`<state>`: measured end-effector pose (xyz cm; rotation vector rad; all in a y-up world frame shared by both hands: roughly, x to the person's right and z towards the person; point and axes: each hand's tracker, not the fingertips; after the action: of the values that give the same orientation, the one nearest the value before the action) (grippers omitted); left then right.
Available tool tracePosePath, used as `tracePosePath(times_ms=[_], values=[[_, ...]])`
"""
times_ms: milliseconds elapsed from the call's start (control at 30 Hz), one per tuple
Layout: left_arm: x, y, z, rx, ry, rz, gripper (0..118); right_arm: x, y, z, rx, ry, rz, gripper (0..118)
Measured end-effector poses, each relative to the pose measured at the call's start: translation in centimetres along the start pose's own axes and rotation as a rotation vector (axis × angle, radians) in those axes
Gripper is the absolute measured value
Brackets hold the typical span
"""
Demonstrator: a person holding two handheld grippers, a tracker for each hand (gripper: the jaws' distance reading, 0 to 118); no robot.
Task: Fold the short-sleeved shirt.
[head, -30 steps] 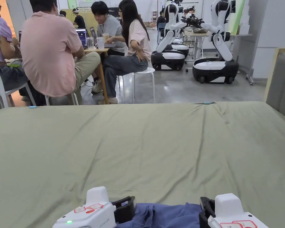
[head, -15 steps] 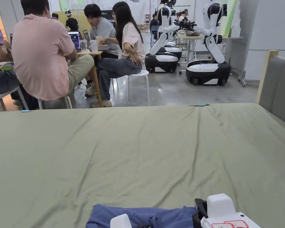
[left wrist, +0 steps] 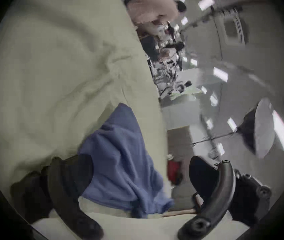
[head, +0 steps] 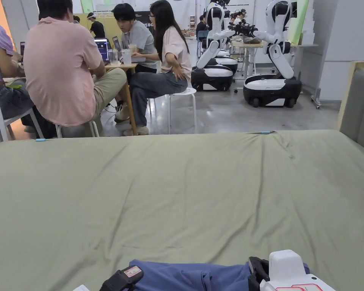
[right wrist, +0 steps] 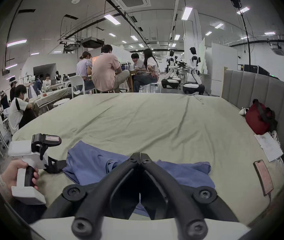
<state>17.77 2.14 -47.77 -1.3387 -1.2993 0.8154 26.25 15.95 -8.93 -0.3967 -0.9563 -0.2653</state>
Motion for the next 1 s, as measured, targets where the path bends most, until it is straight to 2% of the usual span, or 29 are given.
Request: tracePosePath(times_ms=[67, 100, 167, 200, 233, 267, 367, 433, 500, 533, 633, 733, 833, 933, 1000], values=[[0.4, 0.0, -0.6, -0.008, -0.04, 0.047, 113, 0.3, 0.1, 0.2, 0.003, -0.007, -0.006, 0], [0.6, 0.3, -0.7, -0.006, -0.003, 0.02, 98, 0.5, 0.1, 0.4, 0.005, -0.008, -0.007, 0], [1.1, 0.8, 0.2, 0.146, 0.126, 0.022, 64, 0.7, 0.2, 1.0, 0.013, -0.024, 0.007, 0], [0.9, 1.2, 0.6, 0.209, 0.185, 0.0, 60, 0.9, 0.2, 1.4, 0.015, -0.031, 0.013, 0], [0.6, 1.5, 0.9, 0.216, 0.202, -0.015, 66, 1.2, 0.2, 1.7, 0.018, -0.036, 0.015, 0], [0.4, 1.7, 1.0, 0.193, 0.194, -0.048, 69, 1.6, 0.1, 1.9, 0.023, -0.044, 0.013, 0], [-0.4, 1.1, 0.2, 0.081, 0.114, -0.032, 68, 2.3, 0.0, 1.8, 0.02, -0.055, -0.017, 0], [-0.3, 0.6, -1.3, 0.024, 0.113, -0.048, 57, 2.2, 0.0, 1.7, 0.018, -0.058, -0.018, 0], [-0.6, 0.0, -2.7, -0.056, 0.131, -0.012, 29, 1.9, 0.1, 1.8, 0.022, -0.053, -0.016, 0], [-0.7, -0.2, -3.2, -0.079, 0.163, -0.006, 25, 1.8, 0.1, 1.8, 0.024, -0.049, -0.018, 0], [0.6, 0.2, -2.2, -0.03, 0.22, -0.09, 22, 1.5, 0.0, 1.9, 0.023, -0.043, -0.012, 0], [2.7, 1.1, 0.4, 0.065, 0.282, -0.248, 15, 1.5, 0.0, 1.7, 0.02, -0.04, -0.006, 0], [4.2, 3.6, 3.5, 0.156, 0.334, -0.317, 13, 1.7, 0.0, 1.6, 0.022, -0.037, -0.012, 0], [6.7, 4.6, 5.1, 0.231, 0.491, -0.526, 13, 2.1, -0.1, 1.5, 0.022, -0.039, -0.014, 0], [9.1, 3.3, 4.7, 0.235, 0.5, -0.688, 13, 2.5, -0.2, 1.6, 0.023, -0.042, -0.019, 0]])
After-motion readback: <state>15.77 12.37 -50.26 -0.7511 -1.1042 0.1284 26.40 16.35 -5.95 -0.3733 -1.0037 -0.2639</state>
